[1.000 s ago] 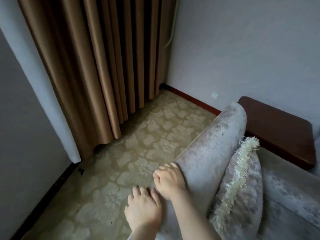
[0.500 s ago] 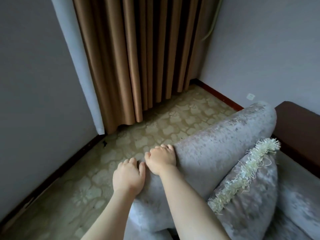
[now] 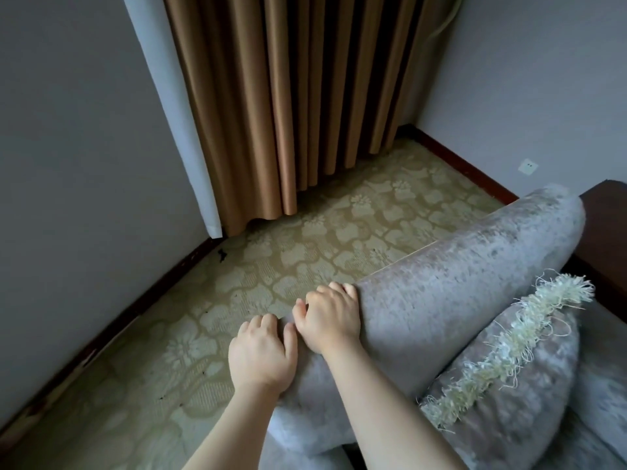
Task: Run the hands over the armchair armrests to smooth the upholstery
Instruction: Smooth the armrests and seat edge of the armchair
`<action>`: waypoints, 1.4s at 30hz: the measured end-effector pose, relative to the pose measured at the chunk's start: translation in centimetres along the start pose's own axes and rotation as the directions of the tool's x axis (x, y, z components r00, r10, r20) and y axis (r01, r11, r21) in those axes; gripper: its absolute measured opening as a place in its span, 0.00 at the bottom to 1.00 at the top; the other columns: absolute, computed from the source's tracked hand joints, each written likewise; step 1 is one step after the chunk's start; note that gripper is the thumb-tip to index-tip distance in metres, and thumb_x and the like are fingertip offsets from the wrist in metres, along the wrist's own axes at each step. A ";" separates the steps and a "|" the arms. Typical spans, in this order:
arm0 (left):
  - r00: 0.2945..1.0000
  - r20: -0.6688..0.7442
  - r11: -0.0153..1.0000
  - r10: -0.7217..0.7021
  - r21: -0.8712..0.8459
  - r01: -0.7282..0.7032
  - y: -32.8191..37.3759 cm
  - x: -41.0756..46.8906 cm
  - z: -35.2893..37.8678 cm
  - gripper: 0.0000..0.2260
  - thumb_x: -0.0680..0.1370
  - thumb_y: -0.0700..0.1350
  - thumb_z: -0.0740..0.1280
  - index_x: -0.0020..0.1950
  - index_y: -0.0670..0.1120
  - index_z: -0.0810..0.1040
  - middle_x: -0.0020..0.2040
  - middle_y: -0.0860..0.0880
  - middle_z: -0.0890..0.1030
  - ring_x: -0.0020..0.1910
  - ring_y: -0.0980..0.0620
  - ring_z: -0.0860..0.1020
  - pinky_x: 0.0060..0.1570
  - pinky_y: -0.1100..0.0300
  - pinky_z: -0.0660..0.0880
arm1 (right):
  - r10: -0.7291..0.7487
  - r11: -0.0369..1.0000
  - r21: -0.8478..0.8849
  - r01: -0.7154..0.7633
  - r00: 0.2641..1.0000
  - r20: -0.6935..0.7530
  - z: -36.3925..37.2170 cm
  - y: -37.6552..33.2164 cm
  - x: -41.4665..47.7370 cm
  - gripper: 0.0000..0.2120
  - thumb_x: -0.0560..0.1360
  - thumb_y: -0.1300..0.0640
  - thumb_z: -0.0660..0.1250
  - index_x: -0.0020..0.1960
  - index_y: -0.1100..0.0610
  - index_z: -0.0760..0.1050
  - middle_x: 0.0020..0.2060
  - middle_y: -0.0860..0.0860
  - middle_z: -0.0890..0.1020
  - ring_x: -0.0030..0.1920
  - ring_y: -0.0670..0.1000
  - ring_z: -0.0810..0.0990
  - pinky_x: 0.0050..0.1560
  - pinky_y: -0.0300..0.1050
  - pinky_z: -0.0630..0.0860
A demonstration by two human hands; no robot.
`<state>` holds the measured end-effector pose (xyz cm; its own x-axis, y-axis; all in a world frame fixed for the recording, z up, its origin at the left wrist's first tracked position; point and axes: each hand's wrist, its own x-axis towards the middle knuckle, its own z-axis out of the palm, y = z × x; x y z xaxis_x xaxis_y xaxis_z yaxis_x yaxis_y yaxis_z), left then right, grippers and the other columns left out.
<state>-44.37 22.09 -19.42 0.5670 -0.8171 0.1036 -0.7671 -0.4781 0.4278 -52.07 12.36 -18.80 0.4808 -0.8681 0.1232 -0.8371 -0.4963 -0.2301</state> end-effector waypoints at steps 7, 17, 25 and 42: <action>0.967 0.249 0.977 0.047 0.191 -0.097 -0.2 0.6 -0.6 0.18 0.79 0.56 0.48 0.50 0.47 0.71 0.51 0.48 0.76 0.52 0.46 0.74 0.44 0.53 0.69 | 0.007 0.999 -0.038 -0.008 1.000 -0.009 -0.2 -0.3 -0.3 0.17 0.74 0.49 0.57 0.39 0.57 0.80 0.40 0.52 0.82 0.48 0.55 0.75 0.57 0.50 0.62; 0.572 0.678 0.672 0.463 0.153 -0.725 -2.7 7.2 -5.0 0.32 0.78 0.64 0.44 0.74 0.44 0.56 0.75 0.42 0.59 0.75 0.43 0.52 0.70 0.42 0.48 | 0.379 0.919 0.107 -0.381 0.925 0.032 -1.5 -2.1 0.3 0.15 0.75 0.45 0.60 0.55 0.50 0.79 0.61 0.49 0.78 0.68 0.48 0.68 0.69 0.42 0.51; 0.419 0.633 0.460 0.650 0.110 -0.881 -1.7 16.3 -6.0 0.31 0.79 0.62 0.44 0.77 0.48 0.41 0.78 0.45 0.41 0.76 0.45 0.39 0.72 0.45 0.41 | 0.907 0.417 0.007 -0.909 0.415 -0.063 -0.7 -4.4 2.1 0.50 0.70 0.33 0.56 0.75 0.62 0.36 0.75 0.61 0.37 0.74 0.62 0.35 0.69 0.70 0.38; 0.019 0.755 0.205 0.656 -0.153 -0.967 16.4 25.9 4.4 0.31 0.78 0.65 0.45 0.77 0.52 0.41 0.78 0.44 0.42 0.76 0.41 0.41 0.71 0.40 0.42 | 0.944 0.328 -0.157 -0.931 0.328 0.030 -1.6 -4.2 3.1 0.43 0.71 0.38 0.57 0.75 0.63 0.50 0.74 0.65 0.51 0.74 0.65 0.53 0.69 0.66 0.55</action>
<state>-43.57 -8.34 -13.65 -0.7185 -0.5723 -0.3953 -0.6593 0.7414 0.1250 -47.46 11.77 -15.89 -0.6250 -0.7531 -0.2055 -0.7638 0.6443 -0.0384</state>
